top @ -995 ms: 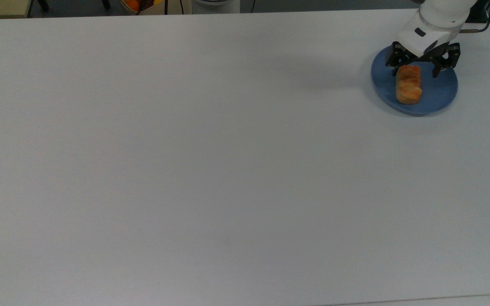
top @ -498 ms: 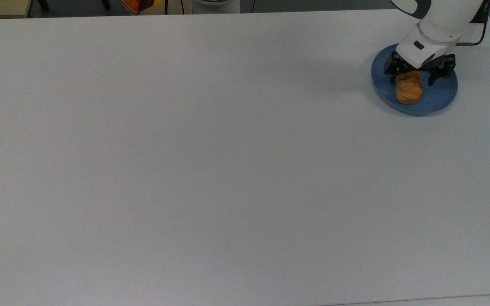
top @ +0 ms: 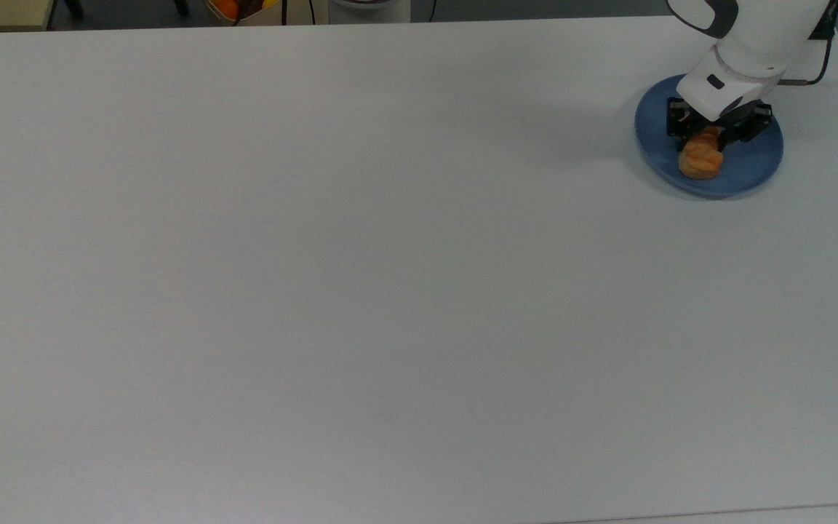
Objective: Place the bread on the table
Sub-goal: 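Close the gripper on the bread roll and lift it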
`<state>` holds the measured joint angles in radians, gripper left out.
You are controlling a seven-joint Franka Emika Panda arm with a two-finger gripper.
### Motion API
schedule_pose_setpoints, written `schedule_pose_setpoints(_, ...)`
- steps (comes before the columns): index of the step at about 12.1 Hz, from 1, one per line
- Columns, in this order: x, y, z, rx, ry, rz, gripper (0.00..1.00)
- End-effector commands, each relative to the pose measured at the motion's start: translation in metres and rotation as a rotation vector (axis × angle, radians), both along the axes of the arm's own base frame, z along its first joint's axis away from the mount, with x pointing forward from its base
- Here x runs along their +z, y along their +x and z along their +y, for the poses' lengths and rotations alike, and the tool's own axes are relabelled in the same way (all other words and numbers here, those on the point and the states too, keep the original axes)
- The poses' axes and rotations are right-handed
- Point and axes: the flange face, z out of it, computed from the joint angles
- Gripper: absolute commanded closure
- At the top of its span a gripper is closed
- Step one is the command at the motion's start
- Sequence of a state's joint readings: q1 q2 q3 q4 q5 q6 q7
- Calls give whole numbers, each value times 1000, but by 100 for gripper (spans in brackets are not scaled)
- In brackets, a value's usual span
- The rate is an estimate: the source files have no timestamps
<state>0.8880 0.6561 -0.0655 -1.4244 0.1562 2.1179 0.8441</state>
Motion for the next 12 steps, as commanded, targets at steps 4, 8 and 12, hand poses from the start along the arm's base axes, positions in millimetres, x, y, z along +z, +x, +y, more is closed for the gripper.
schedule_pose_setpoints(4,27,6,6,-20,-1,-68,53)
schedule_pose_setpoints(8,55,12,-3,-30,14,-84,52)
schedule_pose_setpoints(12,74,43,-35,-66,14,-118,51)
